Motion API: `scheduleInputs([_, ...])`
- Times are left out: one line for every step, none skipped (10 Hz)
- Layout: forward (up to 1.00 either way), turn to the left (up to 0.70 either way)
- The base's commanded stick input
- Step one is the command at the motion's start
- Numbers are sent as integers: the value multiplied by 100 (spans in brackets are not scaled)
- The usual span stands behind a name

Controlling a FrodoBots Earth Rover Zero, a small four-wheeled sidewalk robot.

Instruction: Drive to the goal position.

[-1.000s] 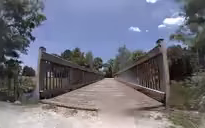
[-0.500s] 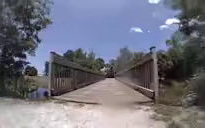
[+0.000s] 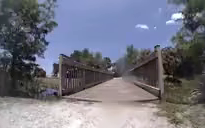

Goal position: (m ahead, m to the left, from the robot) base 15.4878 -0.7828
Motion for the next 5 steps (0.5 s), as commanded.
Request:
scheduleInputs([0, 0])
scheduleInputs([0, 0])
scheduleInputs([0, 0])
scheduleInputs([0, 0])
scheduleInputs([0, 0])
